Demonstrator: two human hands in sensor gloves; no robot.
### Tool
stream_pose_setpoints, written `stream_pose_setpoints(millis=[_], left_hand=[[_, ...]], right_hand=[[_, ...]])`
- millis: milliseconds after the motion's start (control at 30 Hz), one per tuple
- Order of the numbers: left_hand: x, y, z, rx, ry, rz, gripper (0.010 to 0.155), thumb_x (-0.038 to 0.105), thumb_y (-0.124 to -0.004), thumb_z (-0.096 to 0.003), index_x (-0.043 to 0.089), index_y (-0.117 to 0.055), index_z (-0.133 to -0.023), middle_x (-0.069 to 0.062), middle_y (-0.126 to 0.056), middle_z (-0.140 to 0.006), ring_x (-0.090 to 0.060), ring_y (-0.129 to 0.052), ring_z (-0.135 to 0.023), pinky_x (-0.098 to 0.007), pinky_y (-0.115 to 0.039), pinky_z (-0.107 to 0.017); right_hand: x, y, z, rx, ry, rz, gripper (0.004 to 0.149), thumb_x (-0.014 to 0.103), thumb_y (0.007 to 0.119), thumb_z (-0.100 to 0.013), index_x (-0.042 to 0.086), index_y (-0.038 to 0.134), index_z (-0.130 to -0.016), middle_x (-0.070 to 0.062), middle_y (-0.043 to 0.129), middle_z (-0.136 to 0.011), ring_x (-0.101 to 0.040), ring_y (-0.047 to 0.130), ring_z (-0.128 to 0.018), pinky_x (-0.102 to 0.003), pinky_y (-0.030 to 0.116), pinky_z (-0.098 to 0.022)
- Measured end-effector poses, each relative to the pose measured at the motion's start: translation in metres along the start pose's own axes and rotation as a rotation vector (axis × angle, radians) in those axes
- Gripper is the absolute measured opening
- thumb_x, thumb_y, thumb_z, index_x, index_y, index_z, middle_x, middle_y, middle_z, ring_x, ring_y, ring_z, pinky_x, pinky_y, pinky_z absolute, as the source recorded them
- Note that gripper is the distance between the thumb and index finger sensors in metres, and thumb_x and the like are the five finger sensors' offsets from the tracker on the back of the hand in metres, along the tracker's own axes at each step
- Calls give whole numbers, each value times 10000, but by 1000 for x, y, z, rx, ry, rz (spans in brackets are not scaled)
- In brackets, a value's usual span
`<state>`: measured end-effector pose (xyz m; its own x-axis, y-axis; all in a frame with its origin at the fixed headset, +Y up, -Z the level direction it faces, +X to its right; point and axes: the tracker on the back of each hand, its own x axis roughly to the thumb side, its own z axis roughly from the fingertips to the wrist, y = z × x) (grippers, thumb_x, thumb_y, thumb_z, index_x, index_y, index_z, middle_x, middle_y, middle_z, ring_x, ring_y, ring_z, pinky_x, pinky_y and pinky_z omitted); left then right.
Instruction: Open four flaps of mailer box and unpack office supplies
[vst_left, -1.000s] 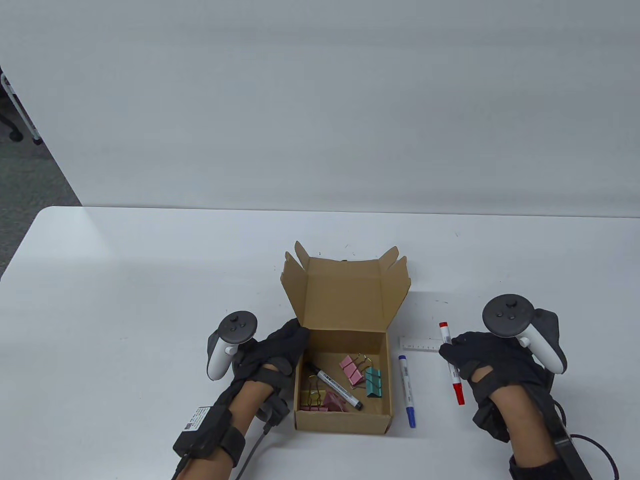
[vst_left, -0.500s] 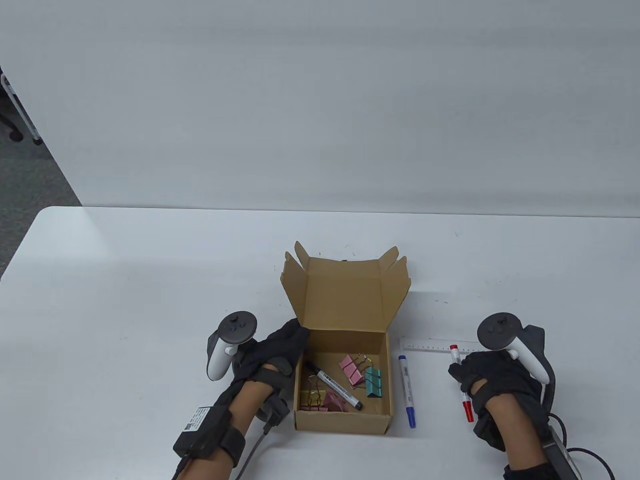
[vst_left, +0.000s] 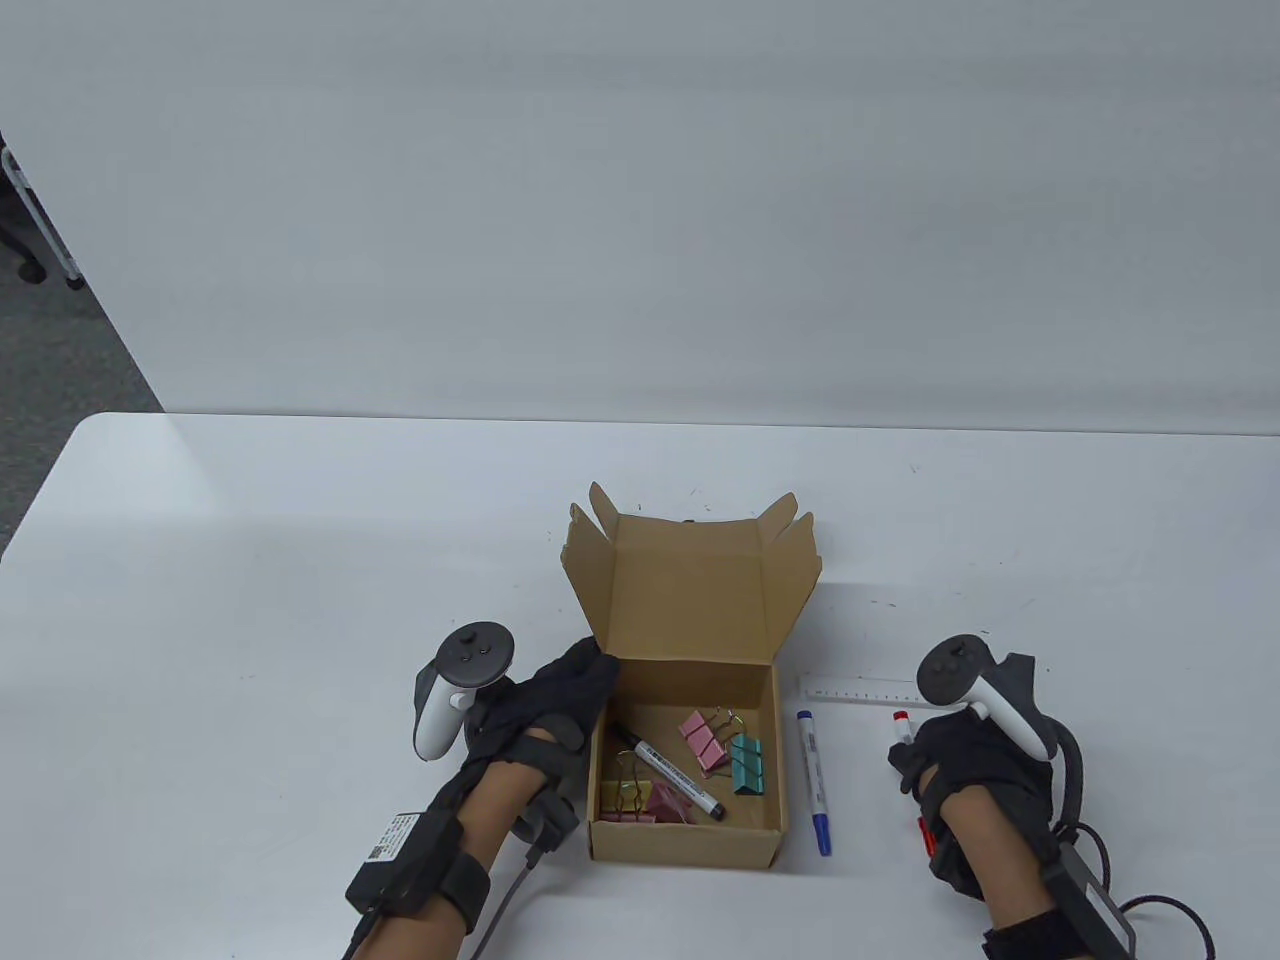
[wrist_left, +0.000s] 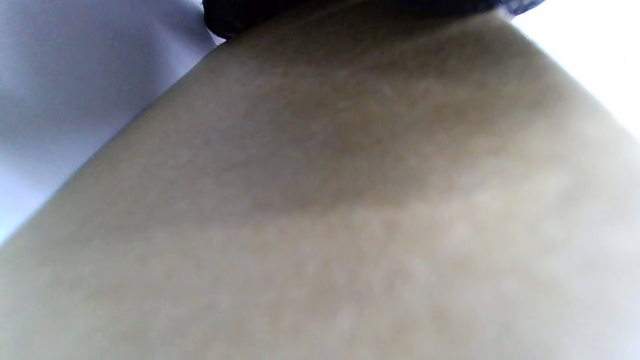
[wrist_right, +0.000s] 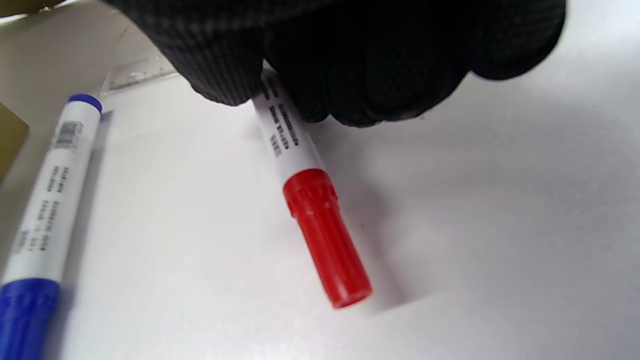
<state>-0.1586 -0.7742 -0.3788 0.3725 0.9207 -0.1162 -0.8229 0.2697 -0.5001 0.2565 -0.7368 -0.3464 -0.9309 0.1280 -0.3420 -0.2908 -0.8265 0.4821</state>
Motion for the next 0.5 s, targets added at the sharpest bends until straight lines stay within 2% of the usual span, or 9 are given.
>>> stream_pose_setpoints(millis=[500], left_hand=[[0, 0, 0, -1, 0, -1, 676, 634, -587, -632, 290, -415, -1188, -148, -551, -1222, -497, -517, -1110, -652, -310, -819]], right_hand=[[11, 5, 0, -44, 28, 100, 427, 420, 806, -615, 73, 859, -858, -112, 914, -768, -311, 911, -529, -516, 761, -433]])
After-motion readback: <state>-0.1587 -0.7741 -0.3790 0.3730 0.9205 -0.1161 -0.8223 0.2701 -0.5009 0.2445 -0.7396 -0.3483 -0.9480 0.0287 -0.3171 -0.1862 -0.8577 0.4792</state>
